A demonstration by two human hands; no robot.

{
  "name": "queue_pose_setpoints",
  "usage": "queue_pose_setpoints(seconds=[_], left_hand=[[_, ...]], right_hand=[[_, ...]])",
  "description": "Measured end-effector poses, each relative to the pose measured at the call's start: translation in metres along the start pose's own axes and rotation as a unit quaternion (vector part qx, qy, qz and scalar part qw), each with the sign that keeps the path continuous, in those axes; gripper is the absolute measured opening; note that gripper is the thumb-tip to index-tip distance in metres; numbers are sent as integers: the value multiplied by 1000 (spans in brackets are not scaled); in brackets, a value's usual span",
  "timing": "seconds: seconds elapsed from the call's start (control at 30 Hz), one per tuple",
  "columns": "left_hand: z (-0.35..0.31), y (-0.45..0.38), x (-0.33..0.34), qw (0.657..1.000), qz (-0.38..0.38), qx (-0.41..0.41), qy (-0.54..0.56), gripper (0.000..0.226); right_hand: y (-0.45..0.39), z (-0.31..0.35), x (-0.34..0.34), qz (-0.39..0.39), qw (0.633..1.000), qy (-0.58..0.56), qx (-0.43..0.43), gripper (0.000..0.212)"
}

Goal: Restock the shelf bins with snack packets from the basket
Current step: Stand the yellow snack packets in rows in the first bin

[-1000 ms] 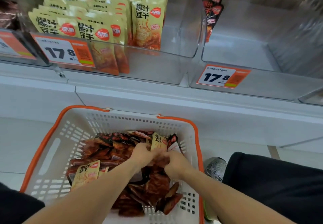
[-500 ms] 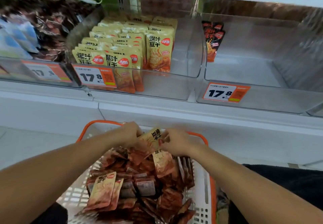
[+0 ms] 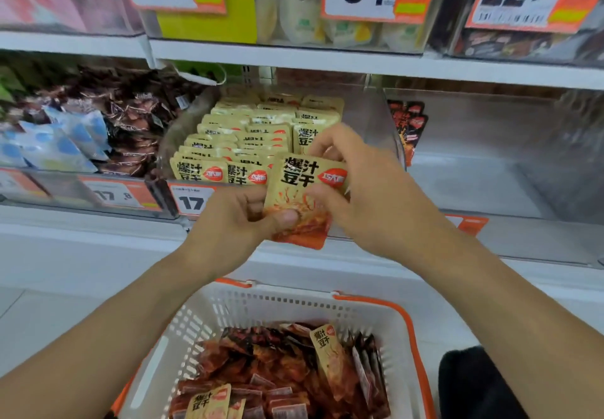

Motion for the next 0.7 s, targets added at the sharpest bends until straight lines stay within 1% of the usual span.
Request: queue_pose_setpoints(seconds=[0.07,0.1,0.13,0.17,0.2,0.23,0.27,0.3,0.4,0.47,0.53,0.6,0.7], left_hand=[[-4,-5,5,997,-50,49,22,30],[-7,-8,6,993,-88,70,35,33],[-7,-10,5,986,-134,93,25,34],[-8,-13,3,976,-181,121,-9,33],[-9,-14,-1,960,-221,156,-73,31],[-9,-16,-4,939,-244,190,-146,29],[-6,-19,-8,919,-249,221,-212,28],[0,-22,-11,903,-238,242,-264,30],[19,-31,-14,876,-188,257,-362,42],[27,-33,-12,867,-170,251,-394,47],[33,-34,-10,866,-159,247,-405,48],[37,-36,-9,857,-155,249,-424,48],[39,-37,-8,847,-164,252,-438,47]], right_hand=[[-9,-1,-8,-53,998,-5,-32,30],[-13,-2,-12,-88,995,-10,-50,30],[-17,-4,-15,-121,990,-13,-68,29],[-21,-6,-17,-147,986,-12,-81,28],[-25,-9,-19,-164,982,-5,-90,26],[-29,-13,-19,-173,980,7,-94,26],[-34,-18,-17,-174,980,23,-93,26],[-39,-23,-13,-170,981,40,-85,27],[-53,-41,7,-142,987,73,-26,38],[-62,-55,23,-116,986,120,10,42],[-73,-65,37,-99,980,170,41,38],[-83,-73,47,-104,975,181,74,33],[-99,-84,61,-98,972,175,123,32]])
Point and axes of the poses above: each hand's wrist, its own y-axis away from the middle knuckle, its own x-axis out of the palm, z = x × y, the point moved 2 cm from there along -y, towards the middle knuckle, and after that the axes turned 9 degrees about -z, right-handed, at the moved point
